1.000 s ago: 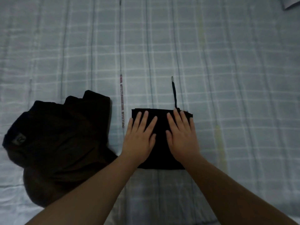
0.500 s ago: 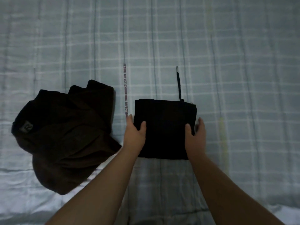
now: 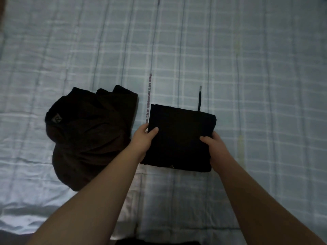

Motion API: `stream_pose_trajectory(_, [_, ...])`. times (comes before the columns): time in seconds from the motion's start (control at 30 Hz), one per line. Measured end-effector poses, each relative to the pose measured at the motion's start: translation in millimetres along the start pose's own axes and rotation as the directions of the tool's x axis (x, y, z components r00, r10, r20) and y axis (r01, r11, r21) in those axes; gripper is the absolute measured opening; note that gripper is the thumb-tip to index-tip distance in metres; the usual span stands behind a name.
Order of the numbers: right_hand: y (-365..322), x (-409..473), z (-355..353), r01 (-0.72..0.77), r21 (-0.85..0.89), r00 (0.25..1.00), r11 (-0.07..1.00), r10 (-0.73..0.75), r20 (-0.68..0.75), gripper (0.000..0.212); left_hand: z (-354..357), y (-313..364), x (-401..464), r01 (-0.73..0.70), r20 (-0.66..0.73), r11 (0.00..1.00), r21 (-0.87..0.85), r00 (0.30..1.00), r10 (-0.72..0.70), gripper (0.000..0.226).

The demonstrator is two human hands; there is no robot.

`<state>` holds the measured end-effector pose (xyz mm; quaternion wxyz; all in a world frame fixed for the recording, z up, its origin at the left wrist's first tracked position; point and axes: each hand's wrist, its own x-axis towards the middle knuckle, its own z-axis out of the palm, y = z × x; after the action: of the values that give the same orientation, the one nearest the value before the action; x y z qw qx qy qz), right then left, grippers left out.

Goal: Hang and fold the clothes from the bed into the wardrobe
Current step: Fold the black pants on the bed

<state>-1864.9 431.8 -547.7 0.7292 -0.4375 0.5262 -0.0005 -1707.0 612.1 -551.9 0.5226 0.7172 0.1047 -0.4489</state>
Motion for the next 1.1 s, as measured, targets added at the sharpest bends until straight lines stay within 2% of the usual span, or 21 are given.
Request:
stream_pose_trajectory(0.17, [-51.8,-68.2,32.5,0.123,-0.058,0.981,0.991,-0.112,0.160,0.043,-45.9,38.2,-76.0,-0.122,-0.005,0.980,-0.157,0.992,0.123,0.032])
stream_pose_trajectory(0.27, [-91.4,-123.5,73.3,0.224,-0.103,0.939,0.969,-0.186,0.290,0.039,-90.5,66.7,-132.5,-0.244,-0.085,0.940,-0.238,0.969,0.230,0.030])
stream_pose_trajectory(0.37, [-122.9,-185.3,126.4,0.341,-0.146,0.877,0.929,-0.259,0.404,0.036,-140.1,93.9,-197.6,-0.396,-0.191,0.879,-0.265,0.915,0.354,0.032])
stream_pose_trajectory(0.53, [-132.1,-288.5,235.3,0.502,-0.141,0.753,0.853,-0.351,0.557,0.034,-250.2,99.4,-313.0,-0.558,-0.380,0.792,-0.247,0.808,0.451,0.028])
stream_pose_trajectory(0.63, [-103.9,-358.0,316.1,0.549,-0.105,0.654,0.829,-0.348,0.672,0.033,-333.7,73.0,-385.1,-0.649,-0.534,0.725,-0.228,0.707,0.464,0.027])
stream_pose_trajectory(0.8, [-14.1,-477.5,460.0,0.593,-0.074,0.486,0.802,-0.283,0.827,0.035,-482.2,-11.9,-508.0,-0.741,-0.735,0.649,-0.173,0.536,0.416,0.034])
stream_pose_trajectory(0.93, [65.5,-566.4,561.5,0.559,-0.090,0.363,0.824,-0.146,0.920,0.036,-578.6,-84.5,-601.2,-0.771,-0.869,0.618,-0.156,0.404,0.285,0.032])
stream_pose_trajectory(1.1, [145.6,-653.8,661.8,0.512,-0.120,0.205,0.851,0.014,0.979,0.041,-659.6,-158.0,-684.7,-0.855,-0.959,0.504,-0.123,0.233,0.159,0.027])
